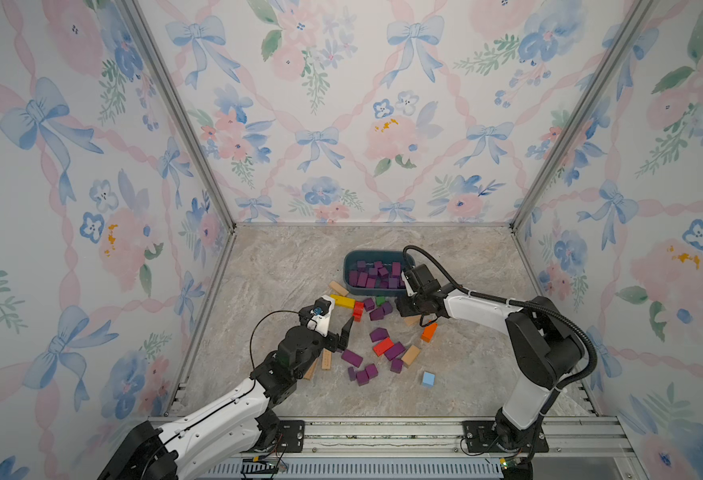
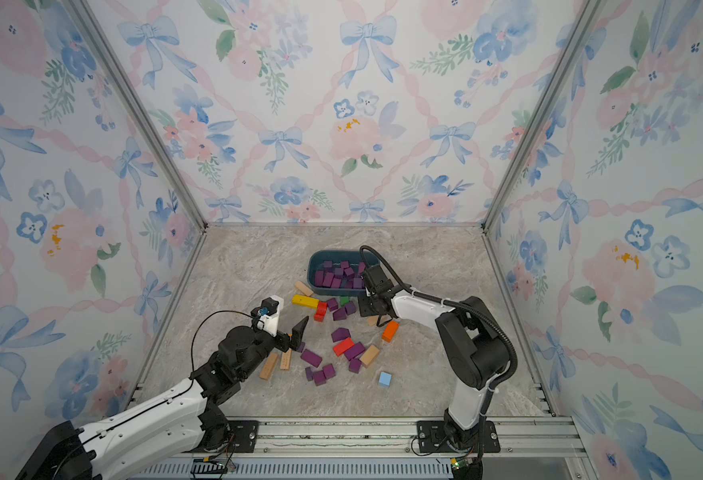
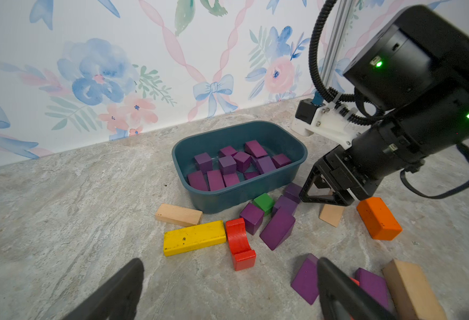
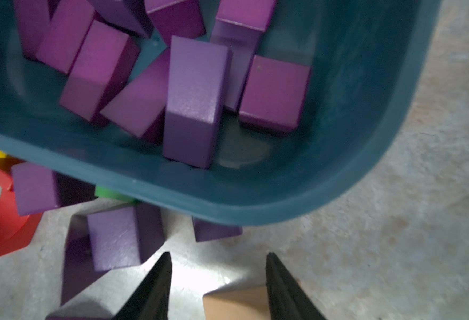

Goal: Pick purple bricks into the storage bin
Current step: Pick up the building block from the center of the board.

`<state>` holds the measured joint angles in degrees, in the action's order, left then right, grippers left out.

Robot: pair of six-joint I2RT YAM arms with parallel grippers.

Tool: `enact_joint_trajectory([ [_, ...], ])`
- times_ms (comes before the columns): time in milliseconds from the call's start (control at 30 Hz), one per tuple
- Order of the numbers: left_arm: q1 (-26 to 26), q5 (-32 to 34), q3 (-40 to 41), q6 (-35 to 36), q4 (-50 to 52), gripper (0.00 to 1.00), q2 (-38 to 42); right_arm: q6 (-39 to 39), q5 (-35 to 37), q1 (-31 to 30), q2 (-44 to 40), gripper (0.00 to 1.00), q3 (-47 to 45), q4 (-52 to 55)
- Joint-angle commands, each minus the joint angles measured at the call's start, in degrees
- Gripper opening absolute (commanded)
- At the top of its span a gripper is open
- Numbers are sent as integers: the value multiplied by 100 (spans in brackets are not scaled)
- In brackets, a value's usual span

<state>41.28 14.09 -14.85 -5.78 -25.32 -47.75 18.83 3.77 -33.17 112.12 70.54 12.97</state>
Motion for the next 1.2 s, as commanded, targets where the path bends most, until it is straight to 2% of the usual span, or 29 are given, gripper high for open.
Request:
enact_joint_trajectory([
  [0, 21, 4, 88, 238, -186, 98, 67, -46, 115, -5, 253, 53, 135, -143],
  [267, 21, -29, 78, 325, -221, 98, -244, -46, 143, 30, 446, 50, 255, -138],
  [533, 22, 23, 129, 354, -259, 98, -158, -16, 98, 104, 668, 45, 394, -130],
  [667, 21, 175, 216, 380, -289, 98, -96, -110, -45, 114, 595, 35, 289, -296],
  [900, 22, 288, 309, 404, -372, 98, 49, -163, -60, 135, 589, 32, 385, -199],
  [1167, 28, 302, 401, 405, -441, 98, 183, -195, -113, 100, 158, 30, 252, 42],
])
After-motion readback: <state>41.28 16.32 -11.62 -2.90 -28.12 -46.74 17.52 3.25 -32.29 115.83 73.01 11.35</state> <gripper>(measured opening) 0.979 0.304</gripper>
